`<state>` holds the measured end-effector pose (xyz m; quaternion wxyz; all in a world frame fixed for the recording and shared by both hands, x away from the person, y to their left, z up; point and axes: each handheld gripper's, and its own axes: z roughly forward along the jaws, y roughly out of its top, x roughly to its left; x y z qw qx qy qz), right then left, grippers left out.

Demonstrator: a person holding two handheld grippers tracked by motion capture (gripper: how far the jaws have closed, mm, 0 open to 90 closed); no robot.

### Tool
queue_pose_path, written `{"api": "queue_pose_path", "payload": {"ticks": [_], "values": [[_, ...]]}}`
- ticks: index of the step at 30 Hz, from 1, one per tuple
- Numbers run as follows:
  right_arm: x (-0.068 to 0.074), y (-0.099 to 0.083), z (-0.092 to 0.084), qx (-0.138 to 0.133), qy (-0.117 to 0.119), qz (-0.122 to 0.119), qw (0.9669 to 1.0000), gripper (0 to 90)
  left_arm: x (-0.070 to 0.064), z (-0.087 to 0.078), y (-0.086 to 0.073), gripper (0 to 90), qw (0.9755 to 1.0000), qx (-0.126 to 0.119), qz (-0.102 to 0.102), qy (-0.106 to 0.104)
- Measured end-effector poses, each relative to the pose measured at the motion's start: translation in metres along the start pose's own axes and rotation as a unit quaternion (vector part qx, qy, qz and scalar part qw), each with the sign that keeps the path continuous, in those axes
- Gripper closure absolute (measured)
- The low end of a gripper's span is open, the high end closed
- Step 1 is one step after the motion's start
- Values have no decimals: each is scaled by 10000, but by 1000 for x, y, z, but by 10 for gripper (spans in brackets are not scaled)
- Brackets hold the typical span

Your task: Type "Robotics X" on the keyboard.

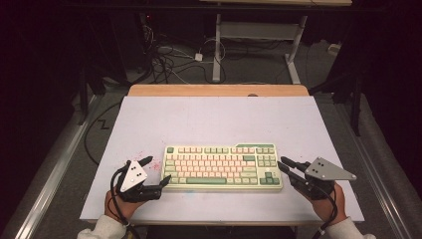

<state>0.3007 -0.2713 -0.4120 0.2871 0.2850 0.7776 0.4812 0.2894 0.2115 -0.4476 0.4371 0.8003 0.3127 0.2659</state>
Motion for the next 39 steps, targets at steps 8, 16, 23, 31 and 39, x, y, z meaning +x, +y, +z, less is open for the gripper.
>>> {"api": "queue_pose_path", "payload": {"ticks": [8,16,23,31,39], "values": [[0,5,10,184,182,-1,9997,900,0,2,0,158,10000,51,-4,-3],[6,9,19,274,346,-81,9990,900,-1,4,0,160,9999,98,17,-17],[11,11,29,431,487,-136,9978,900,-2,5,0,160,9999,137,29,-46],[17,12,46,676,639,-204,9955,900,-2,5,-1,161,9999,149,17,-41],[25,13,62,927,826,-315,9918,900,-1,5,-1,160,9999,164,8,-45]]}}
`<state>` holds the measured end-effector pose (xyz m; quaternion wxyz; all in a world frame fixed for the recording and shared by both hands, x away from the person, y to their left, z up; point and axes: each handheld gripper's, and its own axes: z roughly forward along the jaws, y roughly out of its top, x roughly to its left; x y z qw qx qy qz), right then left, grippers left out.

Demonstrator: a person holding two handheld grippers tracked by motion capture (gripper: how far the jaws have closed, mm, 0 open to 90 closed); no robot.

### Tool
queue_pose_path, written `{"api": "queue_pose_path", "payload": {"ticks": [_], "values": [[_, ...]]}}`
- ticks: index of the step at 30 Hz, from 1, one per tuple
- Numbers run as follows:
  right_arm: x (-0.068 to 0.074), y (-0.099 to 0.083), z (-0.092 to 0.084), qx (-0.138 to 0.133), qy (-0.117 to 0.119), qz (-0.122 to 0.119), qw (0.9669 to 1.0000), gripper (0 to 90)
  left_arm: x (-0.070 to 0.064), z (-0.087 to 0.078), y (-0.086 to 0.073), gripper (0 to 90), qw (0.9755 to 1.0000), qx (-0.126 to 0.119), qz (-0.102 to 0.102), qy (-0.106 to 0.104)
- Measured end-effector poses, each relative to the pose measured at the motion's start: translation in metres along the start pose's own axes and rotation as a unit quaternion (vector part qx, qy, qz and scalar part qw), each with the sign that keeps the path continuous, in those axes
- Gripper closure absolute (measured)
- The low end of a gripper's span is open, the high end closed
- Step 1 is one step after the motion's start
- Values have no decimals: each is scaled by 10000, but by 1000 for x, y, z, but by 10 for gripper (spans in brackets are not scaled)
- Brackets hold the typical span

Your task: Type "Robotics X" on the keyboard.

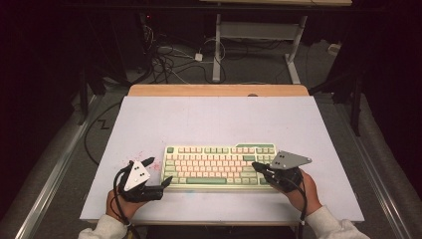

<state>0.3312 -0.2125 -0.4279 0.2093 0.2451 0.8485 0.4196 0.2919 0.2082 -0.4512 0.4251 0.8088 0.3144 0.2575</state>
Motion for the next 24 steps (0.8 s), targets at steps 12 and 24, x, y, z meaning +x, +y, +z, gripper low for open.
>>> {"api": "queue_pose_path", "payload": {"ticks": [12,24], "values": [[3,-9,20,515,168,-6,9985,900,-1,1,0,160,10000,47,33,-12],[4,-12,26,649,124,10,9978,900,-2,2,0,160,10000,72,46,-45]]}}
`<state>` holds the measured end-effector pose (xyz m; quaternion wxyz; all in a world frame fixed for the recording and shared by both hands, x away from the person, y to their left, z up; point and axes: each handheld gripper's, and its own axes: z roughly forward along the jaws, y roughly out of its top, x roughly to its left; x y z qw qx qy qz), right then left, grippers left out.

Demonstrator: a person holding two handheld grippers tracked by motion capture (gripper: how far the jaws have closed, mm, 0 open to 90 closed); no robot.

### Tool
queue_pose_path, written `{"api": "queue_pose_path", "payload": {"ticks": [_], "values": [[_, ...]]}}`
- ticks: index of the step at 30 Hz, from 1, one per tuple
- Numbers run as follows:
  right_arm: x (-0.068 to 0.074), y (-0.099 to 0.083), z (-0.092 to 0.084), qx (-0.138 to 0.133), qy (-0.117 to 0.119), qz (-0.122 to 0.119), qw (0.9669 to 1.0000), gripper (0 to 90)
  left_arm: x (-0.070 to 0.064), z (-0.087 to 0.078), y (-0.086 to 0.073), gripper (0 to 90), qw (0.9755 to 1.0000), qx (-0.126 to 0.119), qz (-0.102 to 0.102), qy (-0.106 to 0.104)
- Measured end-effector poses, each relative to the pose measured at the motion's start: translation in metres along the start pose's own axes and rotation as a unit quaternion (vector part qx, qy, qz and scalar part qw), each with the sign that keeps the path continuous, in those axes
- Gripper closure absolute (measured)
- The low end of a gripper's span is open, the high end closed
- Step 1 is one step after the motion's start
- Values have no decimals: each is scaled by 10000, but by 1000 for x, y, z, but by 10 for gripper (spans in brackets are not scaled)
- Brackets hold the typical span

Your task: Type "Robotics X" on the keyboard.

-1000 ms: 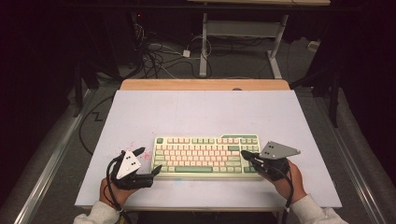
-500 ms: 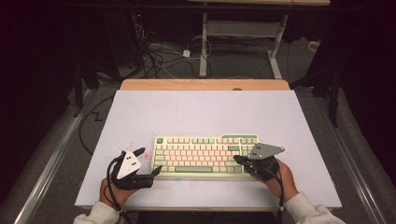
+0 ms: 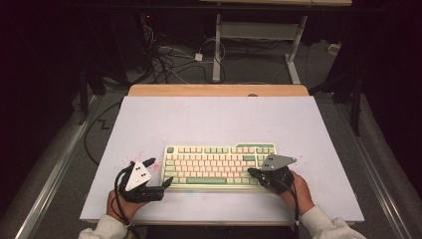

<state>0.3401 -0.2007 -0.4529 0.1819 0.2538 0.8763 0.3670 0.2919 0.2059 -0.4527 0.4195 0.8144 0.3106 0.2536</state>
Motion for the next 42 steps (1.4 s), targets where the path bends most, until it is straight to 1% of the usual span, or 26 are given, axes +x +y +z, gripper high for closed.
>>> {"api": "queue_pose_path", "payload": {"ticks": [5,9,11,12,13,14,15,17,18,19,20,22,23,24,25,26,27,28,29,30,31,35,38,39,40,42], "values": [[1,-1,2,52,-17,-46,10000,900,0,0,0,161,10000,-18,-12,4],[2,-1,2,43,-21,-27,10000,900,1,-1,2,162,10000,-42,-28,-3],[2,-1,2,41,-27,-19,10000,900,1,-2,3,197,10000,-65,-61,-18],[2,-1,2,39,-33,-20,10000,900,2,-3,5,214,9998,-96,-135,-53],[3,-1,2,31,-40,-27,10000,900,2,-3,5,224,9998,-96,-135,-53],[3,-1,3,34,-43,-42,10000,900,3,-4,6,251,9998,-99,-149,-102],[3,-1,3,36,-47,-50,10000,900,3,-4,6,301,9998,-99,-149,-102],[3,-1,2,45,-58,-41,10000,900,4,-5,9,331,9995,-113,-183,-230],[3,-1,2,47,-62,-40,10000,900,5,-5,10,371,9993,-145,-218,-253],[3,-1,2,40,-62,-40,10000,900,5,-5,11,381,9994,-157,-226,-217],[3,-1,2,29,-59,-64,10000,900,5,-5,12,398,9993,-156,-212,-266],[3,-1,2,26,-66,-45,10000,900,4,-5,14,475,9993,-172,-183,-279],[3,-2,2,30,-62,-76,9999,900,4,-5,15,502,9992,-153,-165,-324],[3,-2,2,29,-74,-87,9999,900,4,-5,15,585,9992,-153,-165,-324],[3,-2,2,31,-78,-90,9999,900,3,-4,16,622,9993,-156,-109,-336],[3,-2,2,30,-79,-90,9999,900,2,-5,17,652,9992,-169,-113,-347],[3,-2,2,27,-79,-86,9999,900,2,-5,17,717,9992,-169,-113,-347],[3,-2,2,27,-79,-86,9999,900,2,-4,19,767,9989,-150,-137,-417],[3,-2,2,28,-78,-86,9999,900,2,-4,19,789,9989,-150,-137,-417],[3,-2,2,28,-78,-86,9999,900,2,-3,21,789,9987,-139,-153,-462],[3,-2,2,30,-81,-82,9999,900,2,-2,22,868,9986,-138,-185,-476],[4,-2,2,38,-86,-73,9999,900,1,3,33,875,9980,-52,-194,-597],[4,-2,2,31,-87,-72,9999,900,0,7,38,876,9978,-19,-171,-636],[4,-2,3,28,-92,-73,9999,900,0,11,42,876,9974,50,-208,-692],[4,-2,3,30,-96,-77,9999,900,0,11,42,876,9974,50,-208,-692],[4,-2,3,29,-103,-83,9999,900,1,17,48,876,9964,105,-314,-780]]}}
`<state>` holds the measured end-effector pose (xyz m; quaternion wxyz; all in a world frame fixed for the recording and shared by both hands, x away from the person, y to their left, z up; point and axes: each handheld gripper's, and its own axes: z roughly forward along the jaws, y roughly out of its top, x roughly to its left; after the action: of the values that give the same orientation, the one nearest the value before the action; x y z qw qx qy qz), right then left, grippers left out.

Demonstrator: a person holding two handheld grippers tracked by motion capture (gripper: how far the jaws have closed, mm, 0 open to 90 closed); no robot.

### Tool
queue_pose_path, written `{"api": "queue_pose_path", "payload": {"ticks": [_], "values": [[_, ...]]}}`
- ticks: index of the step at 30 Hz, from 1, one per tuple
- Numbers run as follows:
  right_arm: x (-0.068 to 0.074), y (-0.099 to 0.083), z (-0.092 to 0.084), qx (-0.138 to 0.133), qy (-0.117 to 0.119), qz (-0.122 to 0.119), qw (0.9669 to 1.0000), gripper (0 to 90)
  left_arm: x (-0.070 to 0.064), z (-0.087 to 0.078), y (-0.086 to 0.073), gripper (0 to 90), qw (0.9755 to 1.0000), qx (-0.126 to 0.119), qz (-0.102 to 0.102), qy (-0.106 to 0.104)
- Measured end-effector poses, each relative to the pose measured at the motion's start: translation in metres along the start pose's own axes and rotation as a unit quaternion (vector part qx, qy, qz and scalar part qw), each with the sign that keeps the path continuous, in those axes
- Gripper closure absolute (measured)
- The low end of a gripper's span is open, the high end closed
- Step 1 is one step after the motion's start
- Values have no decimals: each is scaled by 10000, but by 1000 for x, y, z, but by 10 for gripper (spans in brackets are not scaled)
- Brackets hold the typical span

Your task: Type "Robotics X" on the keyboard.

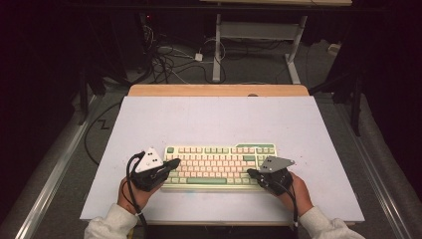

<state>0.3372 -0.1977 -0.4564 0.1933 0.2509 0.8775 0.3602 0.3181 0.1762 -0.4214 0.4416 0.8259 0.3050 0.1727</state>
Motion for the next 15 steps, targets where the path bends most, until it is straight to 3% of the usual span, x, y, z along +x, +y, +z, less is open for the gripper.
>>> {"api": "queue_pose_path", "payload": {"ticks": [5,15], "values": [[1,0,0,5,-11,2,10000,900,0,15,10,876,9998,158,-42,-142],[1,1,1,-2,0,-33,10000,900,-5,43,21,876,9982,545,130,-230]]}}
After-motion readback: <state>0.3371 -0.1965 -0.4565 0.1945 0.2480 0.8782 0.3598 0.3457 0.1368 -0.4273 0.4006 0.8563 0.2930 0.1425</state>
